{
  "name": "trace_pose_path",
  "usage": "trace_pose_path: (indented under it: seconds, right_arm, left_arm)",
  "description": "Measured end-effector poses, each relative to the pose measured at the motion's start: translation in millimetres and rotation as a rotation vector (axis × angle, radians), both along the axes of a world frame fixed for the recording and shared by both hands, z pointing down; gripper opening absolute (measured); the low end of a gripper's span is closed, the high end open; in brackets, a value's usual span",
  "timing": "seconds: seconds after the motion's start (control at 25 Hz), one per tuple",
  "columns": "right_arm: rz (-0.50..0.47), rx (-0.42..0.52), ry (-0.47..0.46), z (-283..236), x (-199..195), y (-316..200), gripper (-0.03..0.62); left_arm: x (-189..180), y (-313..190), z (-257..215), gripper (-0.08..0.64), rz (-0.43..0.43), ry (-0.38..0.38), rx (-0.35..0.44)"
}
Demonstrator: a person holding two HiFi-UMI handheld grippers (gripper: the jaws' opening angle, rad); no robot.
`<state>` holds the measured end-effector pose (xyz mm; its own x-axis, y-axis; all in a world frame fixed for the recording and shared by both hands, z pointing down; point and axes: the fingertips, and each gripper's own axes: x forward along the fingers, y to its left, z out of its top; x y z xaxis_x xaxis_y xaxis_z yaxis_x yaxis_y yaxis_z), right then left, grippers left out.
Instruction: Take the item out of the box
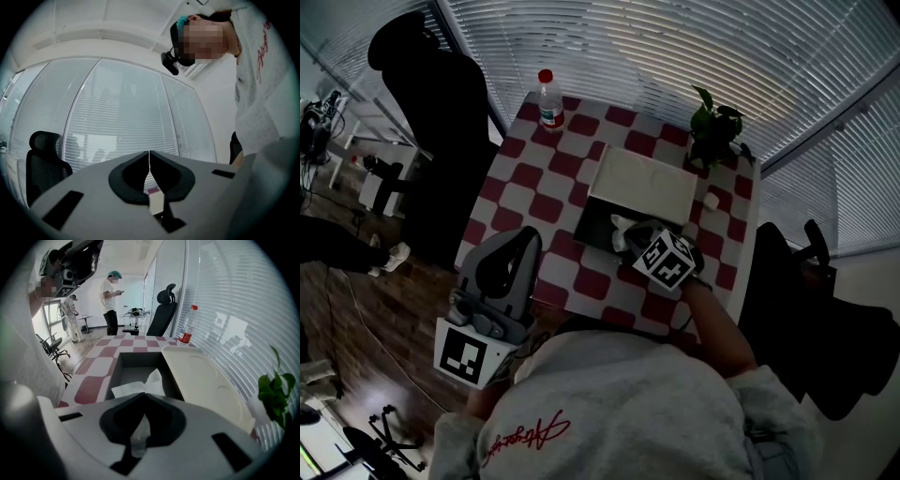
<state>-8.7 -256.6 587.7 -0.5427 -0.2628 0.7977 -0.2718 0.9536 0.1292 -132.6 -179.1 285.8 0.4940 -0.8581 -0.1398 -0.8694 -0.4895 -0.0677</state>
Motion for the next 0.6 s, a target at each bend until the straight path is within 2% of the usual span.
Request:
trace_pose_path:
  seconds: [0.44,0.6]
  right_arm:
    - [0.013,0.024,-0.098,-20.2,-8.0,-2.1,0.011]
    - [0.024,0.034,-0.126,-23.9,-7.5,-3.0,0.01]
  left_arm:
    - [-0.5,-0.3,-4.3,0.017,-0.002,0.024,0.031]
    - [6.0,-2.8,-14.4,0.017,0.014,0.057,0.047]
